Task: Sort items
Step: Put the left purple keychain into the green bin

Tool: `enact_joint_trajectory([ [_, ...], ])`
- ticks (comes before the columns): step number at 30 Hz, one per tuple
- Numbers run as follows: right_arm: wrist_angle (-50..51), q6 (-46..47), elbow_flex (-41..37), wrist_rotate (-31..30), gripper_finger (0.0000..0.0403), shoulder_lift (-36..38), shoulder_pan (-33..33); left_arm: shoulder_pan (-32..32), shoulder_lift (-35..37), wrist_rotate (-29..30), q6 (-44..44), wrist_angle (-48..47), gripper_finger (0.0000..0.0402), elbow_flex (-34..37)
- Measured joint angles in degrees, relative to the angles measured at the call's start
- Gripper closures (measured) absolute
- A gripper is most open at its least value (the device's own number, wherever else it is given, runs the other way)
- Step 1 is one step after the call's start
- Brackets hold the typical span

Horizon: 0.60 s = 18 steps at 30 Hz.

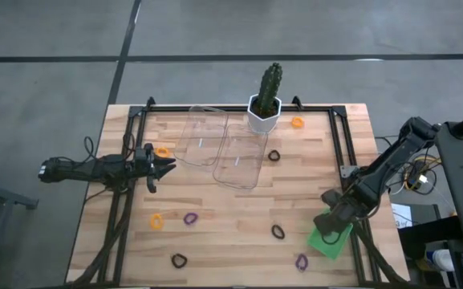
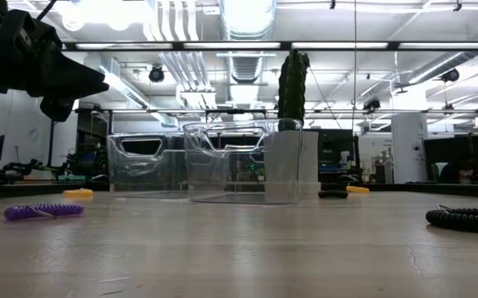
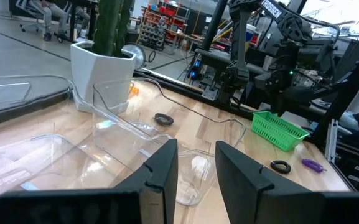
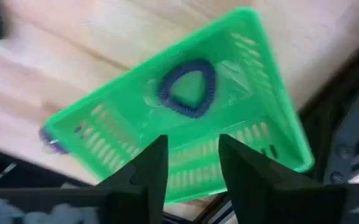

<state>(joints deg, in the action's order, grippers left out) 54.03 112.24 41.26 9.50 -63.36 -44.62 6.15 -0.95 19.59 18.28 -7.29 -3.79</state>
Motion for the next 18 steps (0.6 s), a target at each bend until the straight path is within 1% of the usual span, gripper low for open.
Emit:
enact_joint_trajectory([
  [1,-0.8,-1.4,0.6,-1.8,0.0257,0.1,0.0,0.0,0.0,0.0,0.0,0.0,0.03,0.0],
  [3,-3.8,-5.2,2.5,-8.2,0.0252,0.3,0.0,0.0,0.0,0.0,0.0,0.0,0.03,0.0],
  [7,-8.4,-14.0,7.4,-25.2,0.0255,-0.1,0.6,0.0,0.0,0.0,0.0,0.0,0.03,0.0],
  [9,-10.3,-20.3,9.8,-32.5,0.0259,-0.9,1.0,0.0,0.0,0.0,0.0,0.0,0.03,0.0],
  [13,-10.3,-31.2,14.2,-46.7,0.0271,-2.5,1.4,0.0,-0.1,0.0,0.3,0.8,0.03,0.1],
  [18,-8.7,-43.9,16.8,-60.7,0.0283,-2.7,2.0,0.0,-0.4,0.0,0.5,3.5,0.03,0.3],
])
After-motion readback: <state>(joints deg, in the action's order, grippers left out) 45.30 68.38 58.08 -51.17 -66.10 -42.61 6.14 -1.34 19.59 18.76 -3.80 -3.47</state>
